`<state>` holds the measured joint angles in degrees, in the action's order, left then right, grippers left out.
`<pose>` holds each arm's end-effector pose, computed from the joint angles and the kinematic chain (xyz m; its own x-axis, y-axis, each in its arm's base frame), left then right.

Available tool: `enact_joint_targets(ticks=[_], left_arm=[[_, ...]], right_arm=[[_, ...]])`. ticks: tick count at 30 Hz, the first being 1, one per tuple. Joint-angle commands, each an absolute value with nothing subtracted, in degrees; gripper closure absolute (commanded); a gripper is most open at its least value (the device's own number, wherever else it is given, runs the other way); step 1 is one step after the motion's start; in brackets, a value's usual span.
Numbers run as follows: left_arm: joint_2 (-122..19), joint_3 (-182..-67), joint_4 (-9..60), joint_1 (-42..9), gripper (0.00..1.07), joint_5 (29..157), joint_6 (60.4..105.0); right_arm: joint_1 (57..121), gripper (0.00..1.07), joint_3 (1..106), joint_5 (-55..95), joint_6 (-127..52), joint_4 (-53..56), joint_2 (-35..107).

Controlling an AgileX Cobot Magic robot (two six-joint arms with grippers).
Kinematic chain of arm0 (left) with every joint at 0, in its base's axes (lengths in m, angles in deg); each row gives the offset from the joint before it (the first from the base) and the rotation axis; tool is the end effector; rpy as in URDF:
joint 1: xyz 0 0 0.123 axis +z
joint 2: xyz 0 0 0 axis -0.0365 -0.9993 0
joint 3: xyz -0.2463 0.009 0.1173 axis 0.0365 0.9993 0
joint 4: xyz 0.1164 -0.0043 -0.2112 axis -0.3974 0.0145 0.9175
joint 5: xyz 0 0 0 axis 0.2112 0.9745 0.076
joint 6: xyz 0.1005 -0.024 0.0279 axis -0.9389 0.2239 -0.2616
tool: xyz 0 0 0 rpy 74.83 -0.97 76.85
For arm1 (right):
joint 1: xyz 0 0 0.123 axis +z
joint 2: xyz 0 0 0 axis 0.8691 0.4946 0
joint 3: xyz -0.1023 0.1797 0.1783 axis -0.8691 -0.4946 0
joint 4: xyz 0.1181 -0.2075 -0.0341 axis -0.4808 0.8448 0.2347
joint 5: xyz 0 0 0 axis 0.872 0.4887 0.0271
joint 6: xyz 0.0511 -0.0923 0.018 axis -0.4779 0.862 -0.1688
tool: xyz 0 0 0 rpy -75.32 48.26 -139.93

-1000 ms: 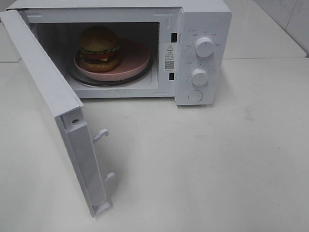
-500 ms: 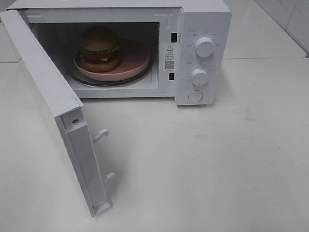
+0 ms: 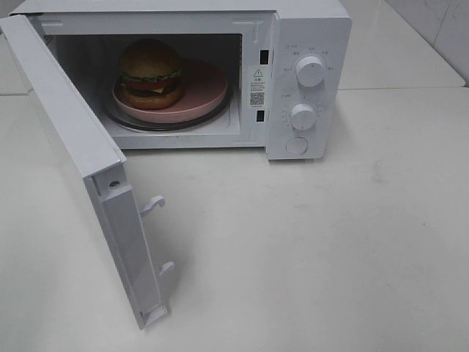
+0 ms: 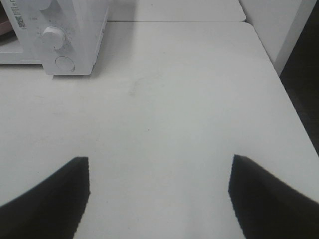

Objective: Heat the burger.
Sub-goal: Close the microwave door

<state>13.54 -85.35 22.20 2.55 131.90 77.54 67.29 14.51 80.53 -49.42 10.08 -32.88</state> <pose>0.0250 -0.0157 0.2963 -0.2862 0.0266 -0.9578 0.1420 0.9898 -0.0149 0.0154 -0.0116 0.2714 -0.3898 -0.0050 -0.9209 0.0098 0.9999 -0.0095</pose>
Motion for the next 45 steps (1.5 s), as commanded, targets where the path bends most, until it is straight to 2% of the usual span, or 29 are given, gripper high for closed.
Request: enact_joint_targets(ticks=[1, 8, 18, 25, 26, 31, 33, 34, 36, 37, 39, 40, 41, 43, 44, 45], left_arm=[[8.33, -85.76, 22.08, 2.78, 1.05, 126.91, 77.83], [-1.47, -85.13, 21.91, 2.78, 1.07, 117.23, 77.37], [-15.85, -75.79, 27.30, 2.78, 1.07, 89.61, 68.72], [-22.67, -70.69, 27.41, 2.38, 1.07, 74.43, 68.43], [-25.19, -69.43, 26.04, 1.35, 1.07, 68.47, 68.60], [-30.06, -67.65, 22.14, -1.63, 1.07, 59.76, 69.64], [-34.13, -67.65, 19.91, -3.98, 1.07, 56.50, 72.39], [-34.13, -67.65, 19.91, -3.98, 1.07, 56.50, 72.39], [-38.66, -67.65, 16.35, -5.53, 1.07, 53.35, 76.74], [-38.66, -67.65, 16.35, -5.53, 1.07, 53.35, 76.74], [-42.78, -67.65, 10.05, -5.53, 1.07, 50.25, 81.78], [-42.78, -67.65, 10.05, -5.53, 1.07, 50.25, 81.78], [-45.25, -67.71, 6.15, -5.53, 1.07, 48.07, 84.99], [-46.56, -67.71, 4.03, -5.53, 1.07, 46.76, 86.48], [-48.97, -67.71, 0.65, -5.53, 1.07, 43.83, 90.55], [-49.94, -67.71, -1.12, -5.53, 1.07, 42.75, 92.21]], right_arm=[[67.00, 0.32, 14.40, 80.53, -49.36, 10.02, -34.42], [67.00, 0.32, 14.40, 80.53, -49.36, 10.02, -34.42], [67.00, 0.32, 14.40, 80.53, -49.36, 10.02, -34.42], [67.00, 0.32, 14.40, 80.53, -49.36, 10.02, -34.42], [67.00, 0.32, 14.40, 80.53, -49.36, 10.02, -34.42], [67.00, 0.32, 14.40, 80.53, -49.36, 10.02, -34.42], [67.00, 0.32, 14.40, 80.53, -49.36, 10.02, -34.42], [67.00, 0.32, 14.40, 80.53, -49.36, 10.02, -34.42], [67.00, 0.32, 14.40, 80.53, -49.36, 10.02, -34.42], [67.00, 0.32, 14.40, 80.53, -49.36, 10.02, -34.42], [67.00, 0.32, 14.40, 80.53, -49.36, 10.02, -34.42], [67.00, 0.32, 14.40, 80.53, -49.36, 10.02, -34.42], [67.00, 0.32, 14.40, 80.53, -49.36, 10.02, -34.42], [67.00, 0.32, 14.40, 80.53, -49.36, 10.02, -34.42], [67.00, 0.32, 14.40, 80.53, -49.36, 10.02, -34.42], [67.00, 0.32, 14.40, 80.53, -49.36, 10.02, -34.42]])
